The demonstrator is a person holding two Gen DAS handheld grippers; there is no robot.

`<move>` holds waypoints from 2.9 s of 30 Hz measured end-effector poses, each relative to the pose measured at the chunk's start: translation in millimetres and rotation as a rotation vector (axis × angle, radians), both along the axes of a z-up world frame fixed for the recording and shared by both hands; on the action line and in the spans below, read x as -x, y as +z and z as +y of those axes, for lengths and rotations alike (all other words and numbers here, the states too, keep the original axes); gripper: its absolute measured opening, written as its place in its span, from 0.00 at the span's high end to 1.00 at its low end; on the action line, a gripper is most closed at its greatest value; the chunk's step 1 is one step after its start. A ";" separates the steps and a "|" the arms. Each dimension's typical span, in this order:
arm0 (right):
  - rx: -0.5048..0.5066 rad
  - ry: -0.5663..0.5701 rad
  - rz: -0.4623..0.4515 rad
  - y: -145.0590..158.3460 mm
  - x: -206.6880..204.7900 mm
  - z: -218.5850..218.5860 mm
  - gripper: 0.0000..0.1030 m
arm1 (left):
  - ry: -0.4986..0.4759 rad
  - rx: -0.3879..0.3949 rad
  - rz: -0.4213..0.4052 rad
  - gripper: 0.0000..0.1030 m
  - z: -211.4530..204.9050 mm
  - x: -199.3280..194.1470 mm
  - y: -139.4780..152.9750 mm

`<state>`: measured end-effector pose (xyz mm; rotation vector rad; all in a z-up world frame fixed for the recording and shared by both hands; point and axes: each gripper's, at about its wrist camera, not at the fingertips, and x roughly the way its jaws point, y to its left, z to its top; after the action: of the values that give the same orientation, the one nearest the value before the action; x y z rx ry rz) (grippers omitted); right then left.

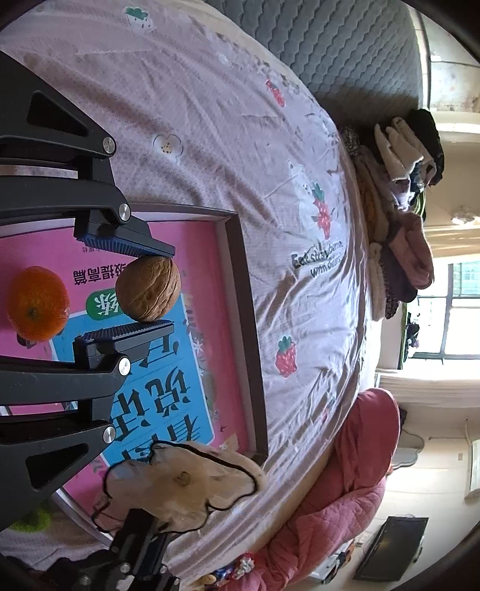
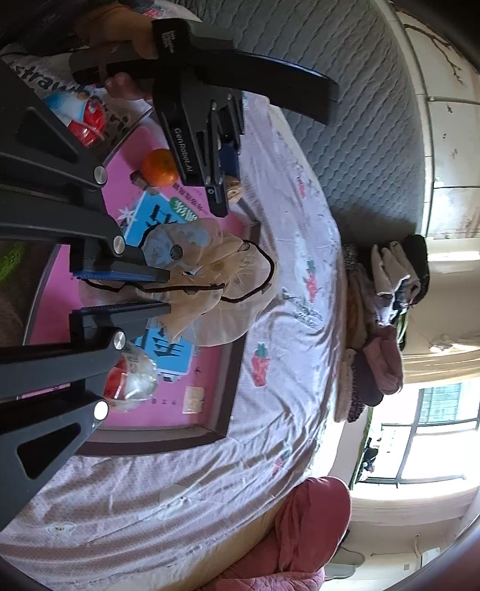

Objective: Organize objects
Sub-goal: 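Lower and release the walnut into the tray while the right tool releases the lace pouch, then withdraw both open tools from the tray toward the remaining objects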

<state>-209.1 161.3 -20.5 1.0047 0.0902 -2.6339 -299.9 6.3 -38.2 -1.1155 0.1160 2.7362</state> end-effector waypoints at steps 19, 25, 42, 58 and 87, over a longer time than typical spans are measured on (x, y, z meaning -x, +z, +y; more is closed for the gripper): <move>-0.054 0.034 -0.108 -24.5 2.9 -14.6 0.89 | -0.023 0.014 -0.128 0.67 8.5 23.6 -21.1; -0.066 0.038 -0.128 -29.7 3.2 -15.2 0.88 | -0.022 0.025 -0.132 0.67 9.1 22.8 -23.2; -0.048 0.027 -0.157 -31.3 3.4 -15.1 0.83 | -0.022 0.007 -0.124 0.58 7.4 19.2 -19.8; -0.057 0.002 -0.143 -24.2 1.2 -16.4 0.66 | -0.008 0.004 -0.104 0.44 4.2 12.0 -12.6; -0.028 0.010 -0.053 12.4 -14.5 -16.9 0.65 | 0.066 -0.083 -0.052 0.31 -21.4 -26.5 27.0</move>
<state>-194.7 144.4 -8.1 1.0797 0.1194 -2.6019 -273.4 -15.2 -11.3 -1.1876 -0.0414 2.7386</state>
